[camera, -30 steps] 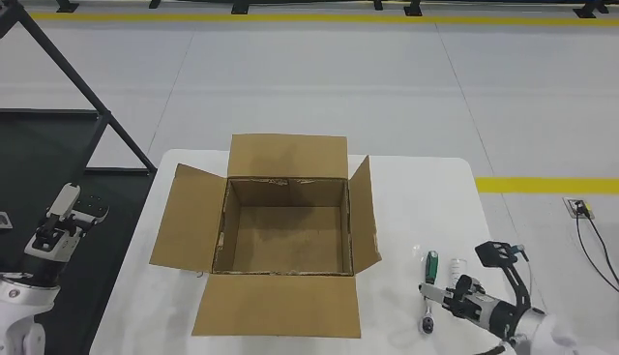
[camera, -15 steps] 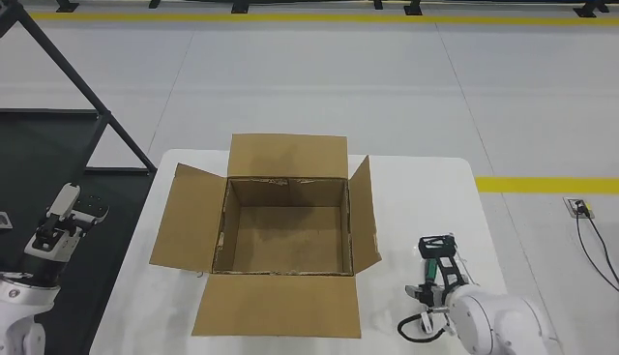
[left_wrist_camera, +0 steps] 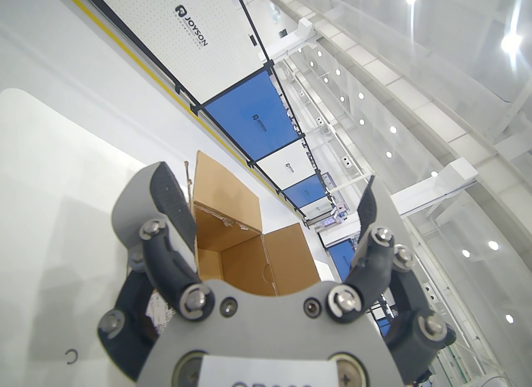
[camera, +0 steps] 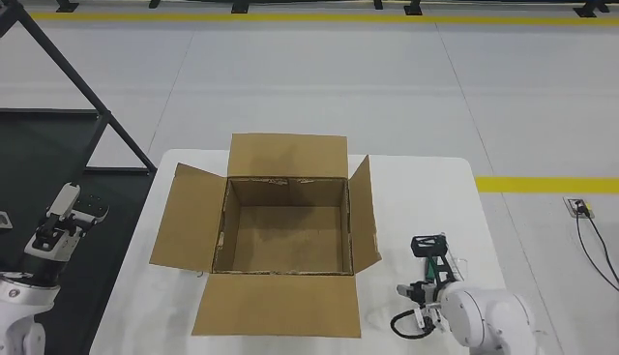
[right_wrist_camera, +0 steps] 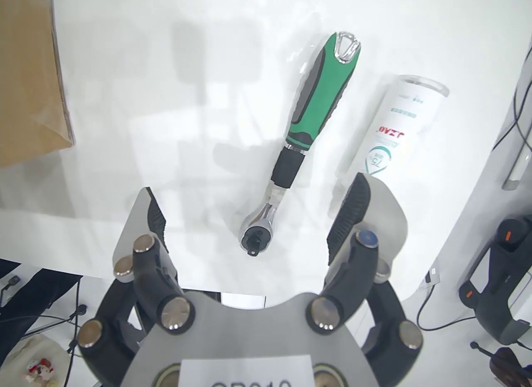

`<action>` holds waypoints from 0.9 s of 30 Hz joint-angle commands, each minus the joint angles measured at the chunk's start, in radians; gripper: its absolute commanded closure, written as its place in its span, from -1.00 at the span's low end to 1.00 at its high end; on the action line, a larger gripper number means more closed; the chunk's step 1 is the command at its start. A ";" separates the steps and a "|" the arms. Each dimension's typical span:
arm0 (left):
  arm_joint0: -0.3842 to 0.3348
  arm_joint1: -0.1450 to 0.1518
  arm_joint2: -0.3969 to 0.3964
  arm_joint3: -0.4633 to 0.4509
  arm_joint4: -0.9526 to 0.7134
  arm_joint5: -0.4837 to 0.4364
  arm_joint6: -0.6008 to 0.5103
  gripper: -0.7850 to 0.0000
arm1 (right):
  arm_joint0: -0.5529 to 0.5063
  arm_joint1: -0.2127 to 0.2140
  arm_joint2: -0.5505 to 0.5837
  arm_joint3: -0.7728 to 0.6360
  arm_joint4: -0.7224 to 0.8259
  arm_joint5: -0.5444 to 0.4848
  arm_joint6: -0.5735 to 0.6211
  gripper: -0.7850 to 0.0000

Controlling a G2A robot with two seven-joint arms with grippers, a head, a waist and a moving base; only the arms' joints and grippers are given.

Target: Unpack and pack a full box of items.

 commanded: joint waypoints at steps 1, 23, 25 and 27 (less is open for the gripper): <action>0.000 0.000 0.000 0.000 0.000 0.000 0.000 -1.00 | 0.022 -0.001 0.002 0.025 0.016 0.005 0.011 -0.36; 0.000 0.000 0.000 0.000 0.000 0.000 0.000 -1.00 | 0.085 0.002 0.054 0.187 0.093 0.023 0.028 0.09; 0.000 0.000 0.000 0.000 0.000 0.000 0.000 -1.00 | 0.086 0.003 0.058 0.197 0.093 0.027 0.028 0.09; 0.000 0.000 0.000 0.000 0.000 0.000 0.000 -1.00 | 0.089 0.003 0.058 0.207 0.096 0.027 0.026 0.09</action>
